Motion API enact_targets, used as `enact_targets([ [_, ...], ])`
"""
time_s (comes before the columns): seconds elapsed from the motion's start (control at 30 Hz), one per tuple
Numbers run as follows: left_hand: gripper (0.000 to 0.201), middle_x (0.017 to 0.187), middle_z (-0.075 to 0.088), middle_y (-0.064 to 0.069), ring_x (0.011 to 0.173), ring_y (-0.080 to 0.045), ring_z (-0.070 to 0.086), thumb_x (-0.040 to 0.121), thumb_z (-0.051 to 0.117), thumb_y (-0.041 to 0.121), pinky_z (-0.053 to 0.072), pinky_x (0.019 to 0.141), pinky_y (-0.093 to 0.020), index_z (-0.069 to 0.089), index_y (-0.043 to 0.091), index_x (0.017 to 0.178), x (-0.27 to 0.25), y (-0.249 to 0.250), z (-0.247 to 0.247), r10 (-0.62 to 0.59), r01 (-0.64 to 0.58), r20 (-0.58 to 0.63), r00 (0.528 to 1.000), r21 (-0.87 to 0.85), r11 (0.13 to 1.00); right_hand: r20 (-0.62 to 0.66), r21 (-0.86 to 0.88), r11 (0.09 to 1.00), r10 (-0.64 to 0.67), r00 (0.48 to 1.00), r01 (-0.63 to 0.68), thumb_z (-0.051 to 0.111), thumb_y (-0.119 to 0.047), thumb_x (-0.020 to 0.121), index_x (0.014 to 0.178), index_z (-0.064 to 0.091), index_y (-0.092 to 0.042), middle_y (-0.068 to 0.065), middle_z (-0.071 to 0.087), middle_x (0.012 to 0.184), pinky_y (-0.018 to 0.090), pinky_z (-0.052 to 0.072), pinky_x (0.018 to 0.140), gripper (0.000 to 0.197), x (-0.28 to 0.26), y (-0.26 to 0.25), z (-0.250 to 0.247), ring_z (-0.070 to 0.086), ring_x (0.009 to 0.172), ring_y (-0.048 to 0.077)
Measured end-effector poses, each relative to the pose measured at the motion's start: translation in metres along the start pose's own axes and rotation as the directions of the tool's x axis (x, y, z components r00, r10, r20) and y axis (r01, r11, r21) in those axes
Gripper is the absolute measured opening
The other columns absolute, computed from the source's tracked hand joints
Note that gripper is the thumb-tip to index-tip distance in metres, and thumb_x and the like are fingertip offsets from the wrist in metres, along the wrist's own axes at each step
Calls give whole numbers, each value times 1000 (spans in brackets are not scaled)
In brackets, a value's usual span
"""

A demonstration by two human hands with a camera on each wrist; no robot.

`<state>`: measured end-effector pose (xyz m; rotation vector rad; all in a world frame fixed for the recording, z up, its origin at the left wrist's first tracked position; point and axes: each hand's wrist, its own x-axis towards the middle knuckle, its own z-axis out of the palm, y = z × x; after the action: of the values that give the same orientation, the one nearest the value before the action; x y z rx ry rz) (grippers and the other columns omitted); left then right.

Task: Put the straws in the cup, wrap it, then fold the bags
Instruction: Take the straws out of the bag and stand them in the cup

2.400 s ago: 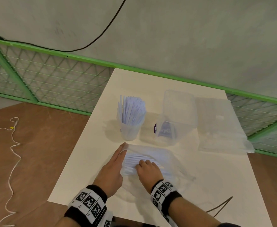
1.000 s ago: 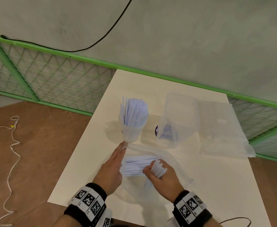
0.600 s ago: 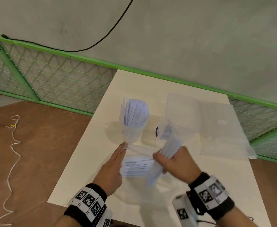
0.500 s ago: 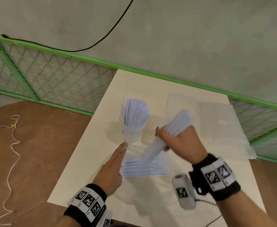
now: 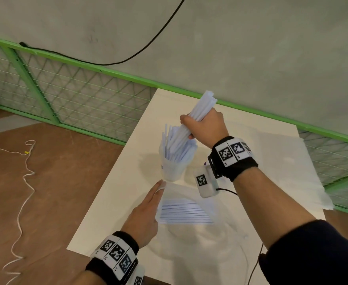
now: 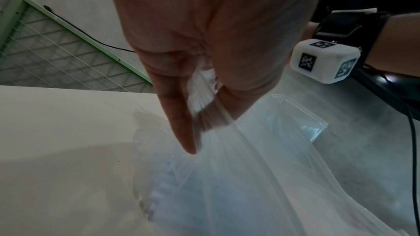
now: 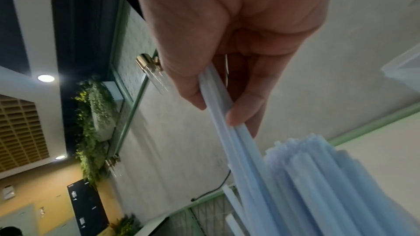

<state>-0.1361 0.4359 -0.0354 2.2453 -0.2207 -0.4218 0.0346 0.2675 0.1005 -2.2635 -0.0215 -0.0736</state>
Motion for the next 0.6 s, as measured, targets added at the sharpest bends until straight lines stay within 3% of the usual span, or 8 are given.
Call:
enact_targets([
  [0.1, 97, 152, -10, 37, 126, -5, 45, 77, 41, -12, 45, 94, -20, 5, 38, 152, -1, 0, -2, -3, 3, 2, 1000, -4, 1000, 64, -84, 996, 22, 998, -17, 67, -47, 83, 94, 71, -6, 11, 72, 92, 40, 58, 78, 42, 5, 12, 14, 68, 84, 24],
  [0.17, 98, 151, -10, 38, 122, -4, 48, 75, 40, -13, 48, 93, -25, 6, 39, 151, -1, 0, -3, 1, -1, 8, 1000, -7, 1000, 108, -123, 991, -32, 994, 45, 67, -55, 78, 95, 73, -18, 6, 71, 98, 43, 55, 85, 41, 4, 23, 25, 66, 95, 25],
  [0.27, 99, 151, -9, 38, 126, -2, 44, 73, 38, -13, 47, 96, -28, 6, 39, 151, 1, -2, -2, 21, -21, 9, 1000, -5, 1000, 152, -211, 970, -85, 985, 116, 73, -61, 72, 120, 61, -34, -1, 52, 133, 44, 36, 106, 57, 4, 34, 28, 42, 127, 26],
  [0.33, 100, 152, -8, 38, 131, -1, 39, 72, 38, -13, 47, 98, -29, 7, 39, 152, 2, -4, -2, 35, -35, 5, 999, 3, 999, 65, -152, 973, -164, 984, 172, 77, -55, 73, 135, 48, -30, -3, 41, 143, 42, 30, 108, 73, 2, 36, 22, 33, 133, 22],
  [0.43, 100, 151, -9, 38, 133, 0, 36, 72, 38, -13, 47, 98, -31, 7, 40, 151, 3, -6, -2, 41, -41, 4, 999, 7, 999, -77, -115, 944, -318, 945, 309, 70, -51, 83, 143, 40, -22, -2, 38, 150, 36, 26, 110, 74, -6, 35, 16, 32, 137, 19],
  [0.53, 100, 151, -9, 39, 129, -4, 43, 73, 39, -13, 46, 98, -26, 6, 41, 151, 3, -4, -2, 27, -26, 10, 1000, -2, 1000, 81, -339, 842, -419, 904, 420, 47, -55, 94, 149, 32, -15, 3, 32, 157, 39, 22, 114, 70, -19, 41, 22, 27, 144, 21],
  [0.6, 99, 151, -9, 38, 128, -5, 44, 75, 40, -13, 46, 97, -25, 5, 41, 151, 4, -2, -2, 17, -17, 11, 1000, -4, 1000, 232, -470, 749, -405, 884, 467, 34, -56, 97, 152, 28, -13, 4, 28, 159, 42, 23, 116, 70, -28, 51, 32, 22, 147, 21],
])
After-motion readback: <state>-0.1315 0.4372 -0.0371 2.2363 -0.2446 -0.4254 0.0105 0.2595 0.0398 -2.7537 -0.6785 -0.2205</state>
